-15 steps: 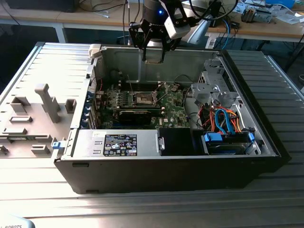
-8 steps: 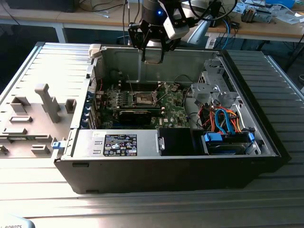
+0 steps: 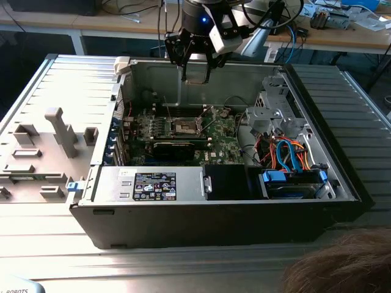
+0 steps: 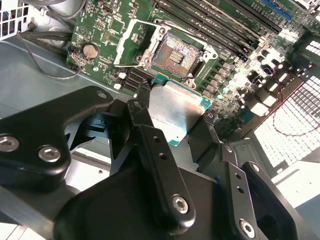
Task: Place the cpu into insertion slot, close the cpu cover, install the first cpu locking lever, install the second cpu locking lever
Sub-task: 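Place the cpu into insertion slot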
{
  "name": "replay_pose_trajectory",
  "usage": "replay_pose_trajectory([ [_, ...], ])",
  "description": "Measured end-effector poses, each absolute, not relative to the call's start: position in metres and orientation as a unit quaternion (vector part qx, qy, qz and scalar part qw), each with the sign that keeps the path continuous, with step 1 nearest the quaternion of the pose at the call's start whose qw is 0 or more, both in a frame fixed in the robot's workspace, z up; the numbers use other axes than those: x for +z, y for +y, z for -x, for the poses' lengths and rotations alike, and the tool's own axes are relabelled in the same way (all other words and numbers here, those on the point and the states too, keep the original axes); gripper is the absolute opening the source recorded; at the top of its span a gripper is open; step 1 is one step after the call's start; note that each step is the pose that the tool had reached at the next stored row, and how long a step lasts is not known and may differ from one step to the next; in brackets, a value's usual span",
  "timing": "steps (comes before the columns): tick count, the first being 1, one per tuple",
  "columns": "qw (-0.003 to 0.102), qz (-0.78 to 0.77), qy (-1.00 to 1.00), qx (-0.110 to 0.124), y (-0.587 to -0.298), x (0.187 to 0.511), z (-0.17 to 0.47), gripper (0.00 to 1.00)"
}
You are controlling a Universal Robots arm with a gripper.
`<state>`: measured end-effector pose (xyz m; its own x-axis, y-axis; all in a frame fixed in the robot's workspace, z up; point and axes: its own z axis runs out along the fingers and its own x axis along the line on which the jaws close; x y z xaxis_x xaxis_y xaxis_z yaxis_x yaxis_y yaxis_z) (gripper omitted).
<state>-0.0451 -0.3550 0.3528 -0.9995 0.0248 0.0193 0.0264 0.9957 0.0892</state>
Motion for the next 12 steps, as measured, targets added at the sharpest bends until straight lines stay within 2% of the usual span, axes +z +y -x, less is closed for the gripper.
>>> replay_pose_trajectory([
  [12, 0.009, 0.013, -0.999, -0.045, -0.355, 0.340, 0.045, 0.55],
])
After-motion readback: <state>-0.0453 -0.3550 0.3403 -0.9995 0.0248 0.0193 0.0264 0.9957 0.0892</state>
